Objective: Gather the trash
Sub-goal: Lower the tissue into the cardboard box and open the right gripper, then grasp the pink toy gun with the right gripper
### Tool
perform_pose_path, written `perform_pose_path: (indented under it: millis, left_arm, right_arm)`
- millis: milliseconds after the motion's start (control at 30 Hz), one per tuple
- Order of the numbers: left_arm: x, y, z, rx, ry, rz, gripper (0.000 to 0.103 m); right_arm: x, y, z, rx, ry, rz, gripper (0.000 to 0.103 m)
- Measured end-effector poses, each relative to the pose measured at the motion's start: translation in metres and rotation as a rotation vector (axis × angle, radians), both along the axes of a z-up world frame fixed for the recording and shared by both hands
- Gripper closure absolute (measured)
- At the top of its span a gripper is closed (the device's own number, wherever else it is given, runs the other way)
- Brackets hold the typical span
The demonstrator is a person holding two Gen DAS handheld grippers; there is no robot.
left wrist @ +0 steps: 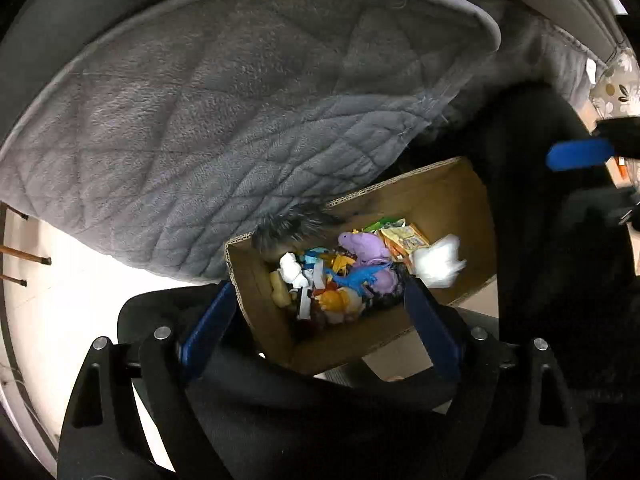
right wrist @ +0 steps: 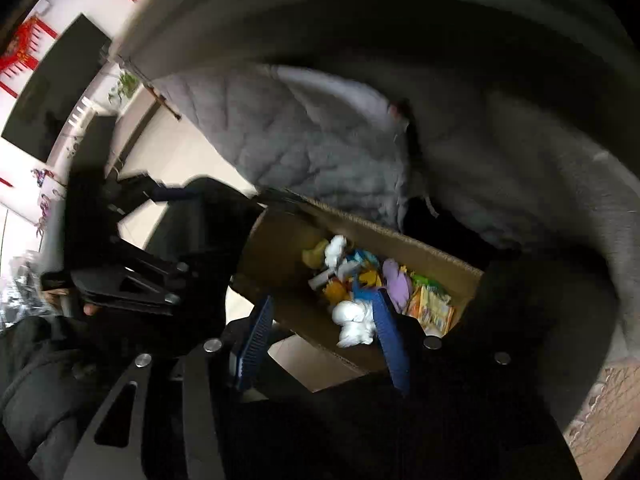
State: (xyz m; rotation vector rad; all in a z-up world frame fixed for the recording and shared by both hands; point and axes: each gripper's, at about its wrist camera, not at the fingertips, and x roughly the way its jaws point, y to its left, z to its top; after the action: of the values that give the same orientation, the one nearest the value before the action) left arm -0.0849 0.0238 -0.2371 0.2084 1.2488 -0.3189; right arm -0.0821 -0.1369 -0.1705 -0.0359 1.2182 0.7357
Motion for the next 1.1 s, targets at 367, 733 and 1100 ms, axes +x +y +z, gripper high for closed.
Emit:
perform_pose_path:
  millis: [367,733,1100]
  left_arm:
    - [-0.007,0.004,0.13,-0.182,-0.274,-0.016,0.015]
    - [0.003,0.002,0.167,-0.211,-0.335,0.053,0.015]
    - [0.066,0.003,0.196,-0.223,-0.407,0.109,0.015]
  right_arm:
    - [0.124,-0.012,0.165,-0.054,-0.535,-0.003,0.036]
    - [0.273,0.047,0.122,-0.206,-0.424,0.14,0.023]
    - [0.219,-0.018,0.156,0.132,-0.333,-0.023,0.038]
